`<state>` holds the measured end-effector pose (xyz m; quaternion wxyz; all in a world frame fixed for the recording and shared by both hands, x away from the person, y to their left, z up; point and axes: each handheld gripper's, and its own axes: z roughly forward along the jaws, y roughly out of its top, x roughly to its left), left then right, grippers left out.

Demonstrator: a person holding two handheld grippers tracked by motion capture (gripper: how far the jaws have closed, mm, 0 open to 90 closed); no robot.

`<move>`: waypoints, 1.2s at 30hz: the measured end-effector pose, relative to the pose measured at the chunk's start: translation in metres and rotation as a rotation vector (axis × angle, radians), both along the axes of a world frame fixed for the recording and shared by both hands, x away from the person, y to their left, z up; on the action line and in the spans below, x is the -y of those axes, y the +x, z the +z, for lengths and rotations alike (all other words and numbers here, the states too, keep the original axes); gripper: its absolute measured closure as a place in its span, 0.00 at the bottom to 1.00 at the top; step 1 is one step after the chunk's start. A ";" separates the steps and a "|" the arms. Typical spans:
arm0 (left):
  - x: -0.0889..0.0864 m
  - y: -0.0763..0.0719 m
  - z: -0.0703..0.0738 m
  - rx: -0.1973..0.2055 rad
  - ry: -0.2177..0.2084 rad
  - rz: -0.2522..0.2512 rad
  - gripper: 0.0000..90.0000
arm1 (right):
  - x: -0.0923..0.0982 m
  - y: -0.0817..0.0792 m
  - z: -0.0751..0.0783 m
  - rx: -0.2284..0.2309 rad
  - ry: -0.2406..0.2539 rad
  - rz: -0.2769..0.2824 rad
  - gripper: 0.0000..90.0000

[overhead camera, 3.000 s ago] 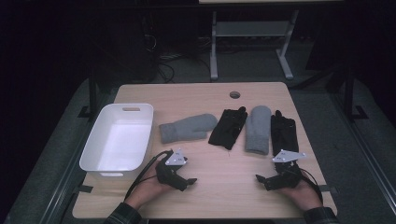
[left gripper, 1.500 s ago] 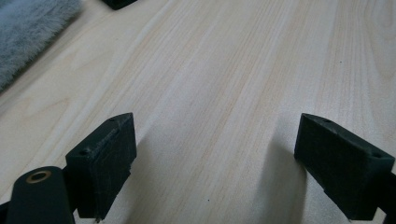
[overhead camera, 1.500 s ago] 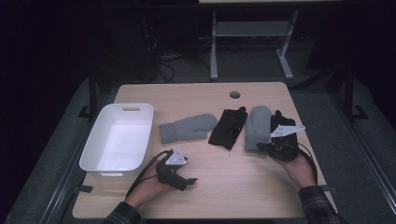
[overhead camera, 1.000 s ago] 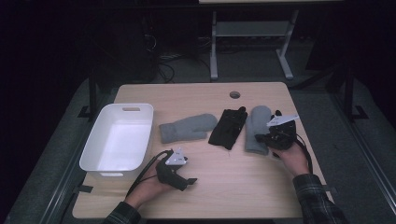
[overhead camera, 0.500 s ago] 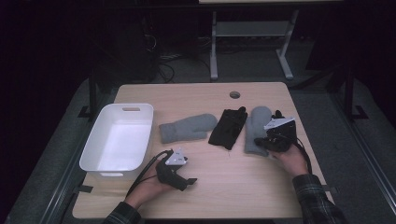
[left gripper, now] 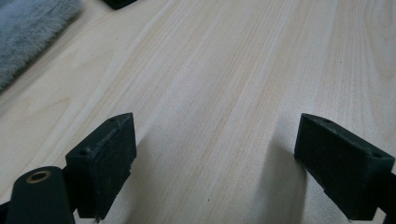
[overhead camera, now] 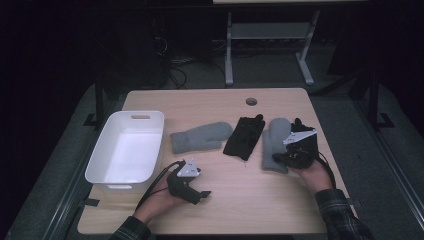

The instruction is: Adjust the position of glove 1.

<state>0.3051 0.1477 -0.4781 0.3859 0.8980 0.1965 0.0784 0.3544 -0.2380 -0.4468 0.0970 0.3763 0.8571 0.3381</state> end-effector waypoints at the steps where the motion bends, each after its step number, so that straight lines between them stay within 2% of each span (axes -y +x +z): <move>1: 0.000 0.000 0.000 0.000 -0.001 0.000 0.13 | 0.000 -0.002 0.000 0.004 -0.006 0.008 1.00; 14: 0.000 0.000 0.000 0.001 -0.001 -0.001 0.13 | -0.007 -0.022 0.001 -0.013 0.007 0.042 1.00; 20: 0.000 0.000 0.000 0.000 0.000 0.000 0.13 | -0.016 -0.034 0.002 -0.023 0.011 0.090 1.00; 31: 0.000 0.000 0.000 0.001 -0.001 -0.001 0.13 | -0.036 -0.041 0.002 -0.033 0.021 0.170 1.00; 36: 0.000 0.000 0.000 0.001 -0.001 -0.001 0.13 | -0.052 -0.046 0.002 -0.038 0.028 0.223 1.00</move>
